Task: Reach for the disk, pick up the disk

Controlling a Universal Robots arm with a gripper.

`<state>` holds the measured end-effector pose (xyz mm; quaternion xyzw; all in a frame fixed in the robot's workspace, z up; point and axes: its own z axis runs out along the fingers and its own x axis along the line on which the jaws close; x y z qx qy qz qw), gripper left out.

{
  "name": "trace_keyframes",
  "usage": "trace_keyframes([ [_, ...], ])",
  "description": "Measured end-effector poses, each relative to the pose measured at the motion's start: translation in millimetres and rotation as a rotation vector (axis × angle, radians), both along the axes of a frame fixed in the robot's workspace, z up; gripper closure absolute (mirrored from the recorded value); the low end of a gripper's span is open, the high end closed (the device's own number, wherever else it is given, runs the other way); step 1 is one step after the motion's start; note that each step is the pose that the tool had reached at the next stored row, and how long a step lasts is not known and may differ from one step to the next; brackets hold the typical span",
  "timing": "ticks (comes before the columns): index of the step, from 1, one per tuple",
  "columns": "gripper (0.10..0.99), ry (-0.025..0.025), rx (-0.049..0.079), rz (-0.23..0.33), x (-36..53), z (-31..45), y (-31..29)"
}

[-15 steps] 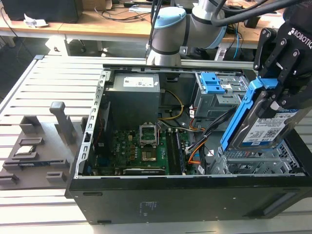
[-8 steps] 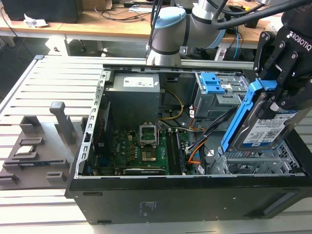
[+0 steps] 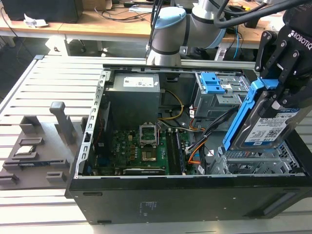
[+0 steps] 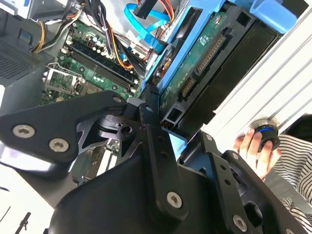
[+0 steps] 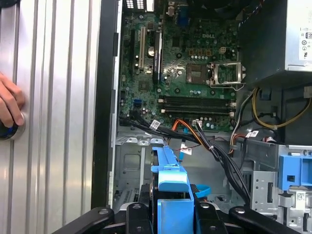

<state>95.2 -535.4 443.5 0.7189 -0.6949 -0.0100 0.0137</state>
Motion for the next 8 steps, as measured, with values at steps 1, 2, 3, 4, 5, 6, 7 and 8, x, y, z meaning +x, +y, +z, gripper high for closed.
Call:
trace_keyframes([
  [1,0.718,-0.0009,0.000,0.000,-0.1,-0.3,0.0],
  [2,0.718,-0.0013,0.000,0.000,-0.1,-0.5,0.0],
  [3,0.718,-0.0013,-0.001,0.000,-0.2,-0.6,-0.1],
  [4,0.718,-0.0013,-0.001,0.000,-0.2,-0.7,-0.1],
  [5,0.718,-0.0013,-0.001,0.000,-0.2,-1.0,-0.3],
  [6,0.718,-0.0013,-0.001,0.000,-0.2,-1.2,-0.4],
  [7,0.718,-0.0013,-0.001,0.000,-0.2,-1.3,-0.5],
  [8,0.718,-0.0013,-0.001,0.000,-0.2,-1.4,-0.5],
])
